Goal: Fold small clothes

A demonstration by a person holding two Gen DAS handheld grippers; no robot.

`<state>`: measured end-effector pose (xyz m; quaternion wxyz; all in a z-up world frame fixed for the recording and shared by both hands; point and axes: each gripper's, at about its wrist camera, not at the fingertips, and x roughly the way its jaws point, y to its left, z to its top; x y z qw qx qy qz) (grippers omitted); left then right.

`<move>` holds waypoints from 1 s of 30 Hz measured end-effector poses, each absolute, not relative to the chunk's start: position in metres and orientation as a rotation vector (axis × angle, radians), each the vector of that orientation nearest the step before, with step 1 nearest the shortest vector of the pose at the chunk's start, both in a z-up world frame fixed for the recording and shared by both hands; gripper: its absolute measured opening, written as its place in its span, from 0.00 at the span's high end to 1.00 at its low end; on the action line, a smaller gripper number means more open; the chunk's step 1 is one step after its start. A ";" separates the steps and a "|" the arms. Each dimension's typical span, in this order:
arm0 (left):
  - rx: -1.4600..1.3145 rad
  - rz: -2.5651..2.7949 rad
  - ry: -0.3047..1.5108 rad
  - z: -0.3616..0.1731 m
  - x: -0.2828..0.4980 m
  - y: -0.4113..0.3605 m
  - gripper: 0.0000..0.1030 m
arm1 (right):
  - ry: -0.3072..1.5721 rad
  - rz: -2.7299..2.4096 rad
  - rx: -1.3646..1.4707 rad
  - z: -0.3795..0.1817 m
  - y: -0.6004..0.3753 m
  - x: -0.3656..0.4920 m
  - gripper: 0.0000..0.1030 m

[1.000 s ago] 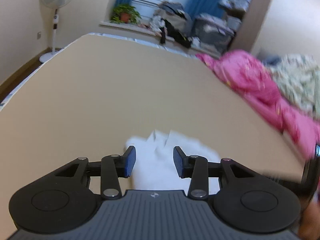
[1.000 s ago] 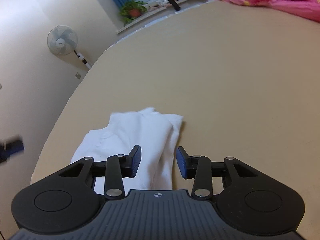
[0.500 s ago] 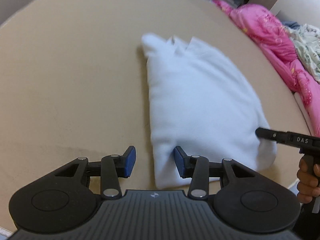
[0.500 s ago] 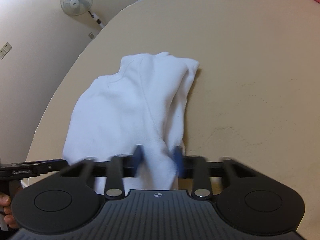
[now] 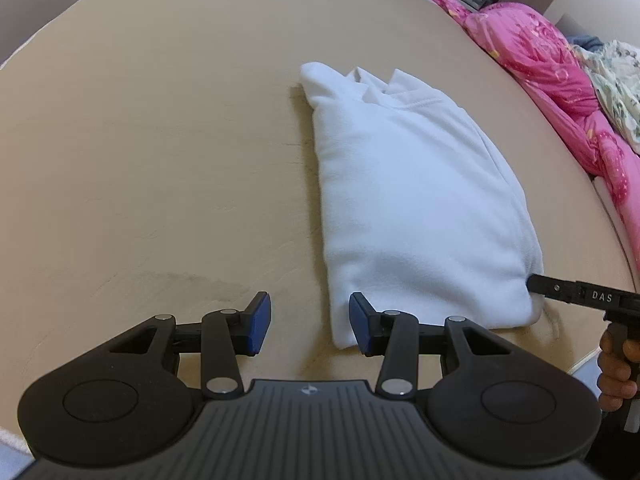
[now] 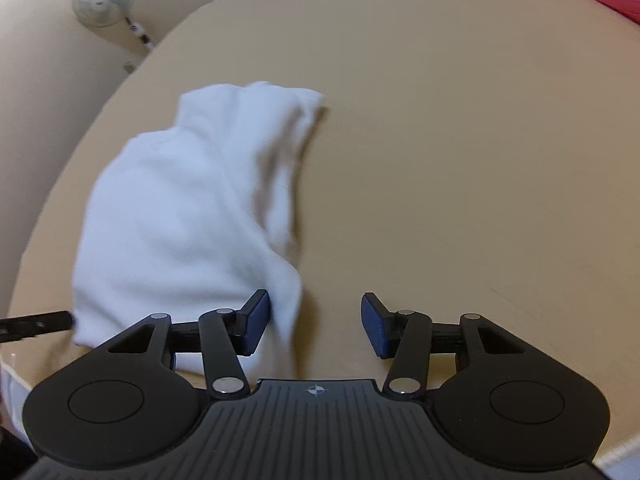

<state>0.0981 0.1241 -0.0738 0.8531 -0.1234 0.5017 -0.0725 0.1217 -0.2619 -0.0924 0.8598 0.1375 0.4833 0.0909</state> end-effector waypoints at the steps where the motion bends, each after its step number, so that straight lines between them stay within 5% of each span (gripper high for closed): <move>1: -0.259 -0.151 1.051 -0.072 0.095 0.125 0.53 | 1.011 0.175 0.284 -0.090 -0.265 0.118 0.50; 3: -0.248 -0.145 1.032 -0.066 0.087 0.126 0.49 | 0.985 0.140 0.278 -0.082 -0.268 0.109 0.51; 7: -0.191 -0.098 0.968 -0.050 0.072 0.123 0.21 | 0.892 0.045 0.215 -0.058 -0.266 0.083 0.50; 16: -0.093 -0.029 0.690 0.025 0.001 0.101 0.14 | 0.653 0.144 0.166 0.007 -0.236 0.010 0.22; 21: -0.152 -0.062 0.586 0.049 -0.043 0.077 0.13 | 0.568 0.139 0.153 0.008 -0.222 -0.021 0.19; 30: -0.122 0.004 0.635 0.004 -0.049 0.029 0.13 | 0.534 0.156 0.060 -0.004 -0.204 -0.027 0.19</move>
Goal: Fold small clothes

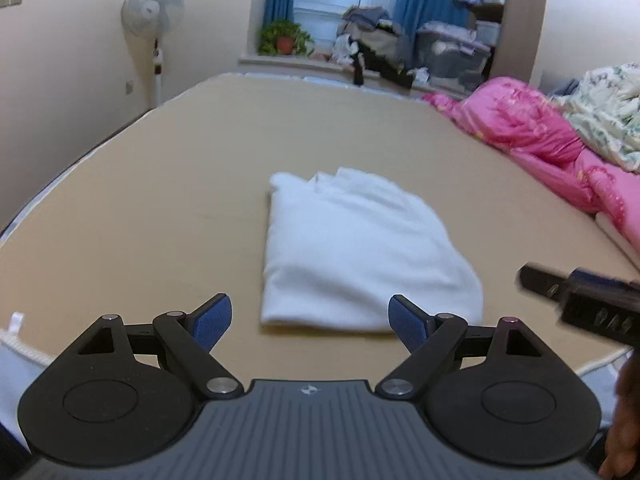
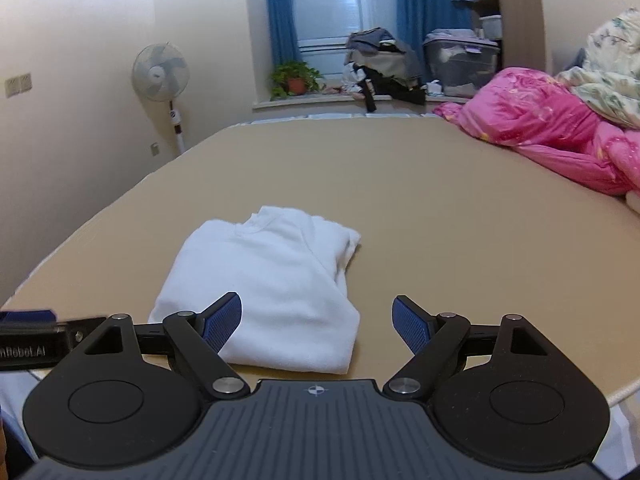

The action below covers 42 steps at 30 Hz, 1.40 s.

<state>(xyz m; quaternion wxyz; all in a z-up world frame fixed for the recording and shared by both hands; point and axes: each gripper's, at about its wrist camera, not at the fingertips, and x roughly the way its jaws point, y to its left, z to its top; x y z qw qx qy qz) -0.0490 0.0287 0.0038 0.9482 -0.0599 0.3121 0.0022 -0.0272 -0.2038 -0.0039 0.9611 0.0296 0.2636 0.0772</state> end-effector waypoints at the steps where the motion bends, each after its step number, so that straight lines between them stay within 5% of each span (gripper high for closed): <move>1: -0.096 0.011 0.619 0.004 -0.048 0.025 0.13 | 0.540 0.172 0.064 -0.006 -0.203 -0.025 0.19; 42: -0.071 0.001 0.638 -0.014 -0.017 0.024 0.13 | 0.531 0.252 -0.017 -0.014 -0.179 -0.023 0.19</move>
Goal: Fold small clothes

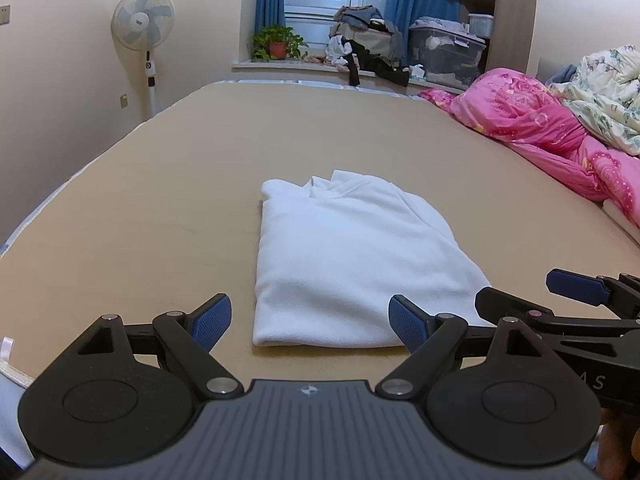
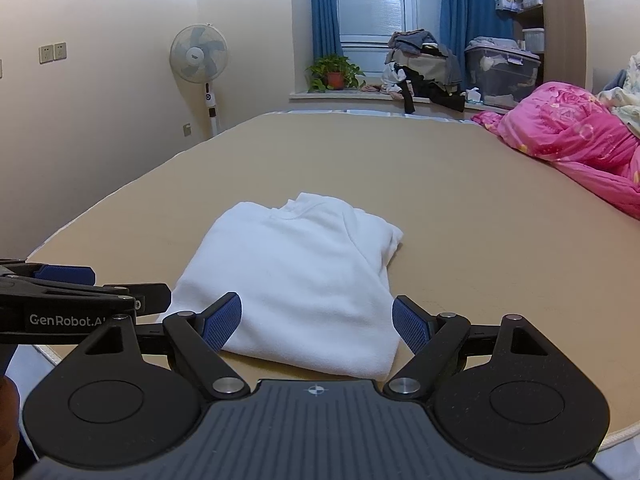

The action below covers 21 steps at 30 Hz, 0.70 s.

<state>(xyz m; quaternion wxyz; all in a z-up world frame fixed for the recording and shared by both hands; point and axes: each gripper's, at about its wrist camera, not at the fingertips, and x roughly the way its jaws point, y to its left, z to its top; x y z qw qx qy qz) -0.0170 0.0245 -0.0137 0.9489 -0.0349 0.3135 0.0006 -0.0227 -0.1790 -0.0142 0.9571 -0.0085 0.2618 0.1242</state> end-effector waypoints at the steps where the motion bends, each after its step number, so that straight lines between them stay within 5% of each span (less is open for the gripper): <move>1: -0.071 0.001 0.639 -0.014 -0.017 0.024 0.13 | 0.532 0.252 -0.017 -0.014 -0.179 -0.023 0.19; 21: -0.076 -0.007 0.656 -0.015 -0.016 0.027 0.13 | 0.543 0.257 -0.017 -0.015 -0.181 -0.021 0.19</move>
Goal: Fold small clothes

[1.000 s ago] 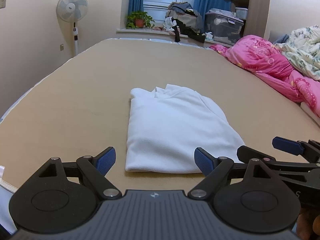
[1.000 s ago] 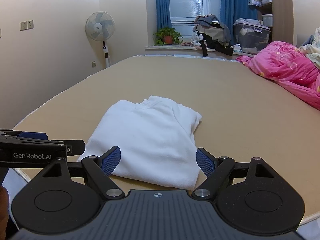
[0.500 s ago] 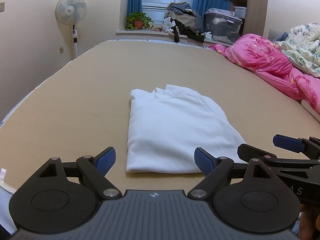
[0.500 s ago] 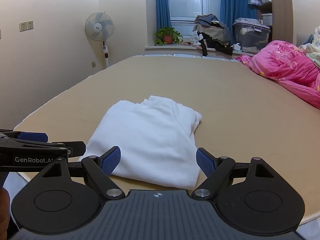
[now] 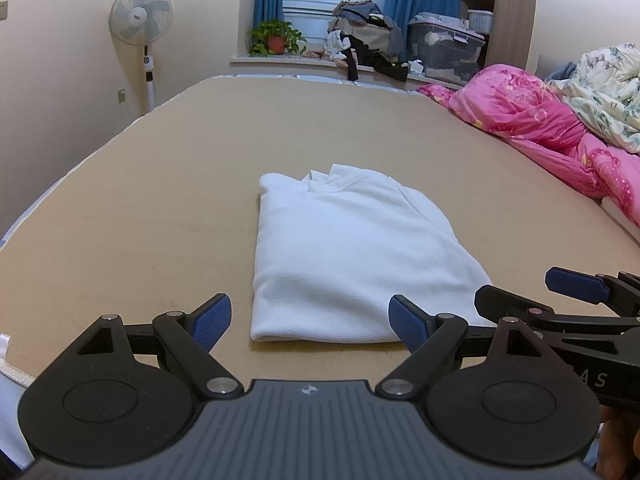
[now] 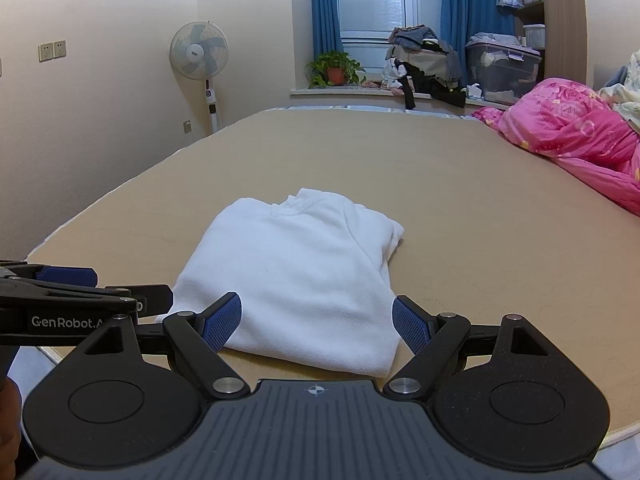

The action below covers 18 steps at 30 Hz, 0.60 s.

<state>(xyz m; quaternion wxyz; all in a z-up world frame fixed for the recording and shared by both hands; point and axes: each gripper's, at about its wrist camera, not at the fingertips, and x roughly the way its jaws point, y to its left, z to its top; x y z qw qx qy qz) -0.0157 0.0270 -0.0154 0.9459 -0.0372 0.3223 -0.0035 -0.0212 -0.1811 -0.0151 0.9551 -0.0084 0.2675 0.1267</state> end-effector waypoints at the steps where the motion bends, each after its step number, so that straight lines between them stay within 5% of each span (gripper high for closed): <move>1: -0.076 -0.007 0.657 -0.015 -0.016 0.027 0.13 | 0.544 0.258 -0.017 -0.015 -0.181 -0.021 0.19; 18: -0.077 -0.005 0.661 -0.016 -0.014 0.027 0.13 | 0.547 0.260 -0.015 -0.016 -0.180 -0.019 0.19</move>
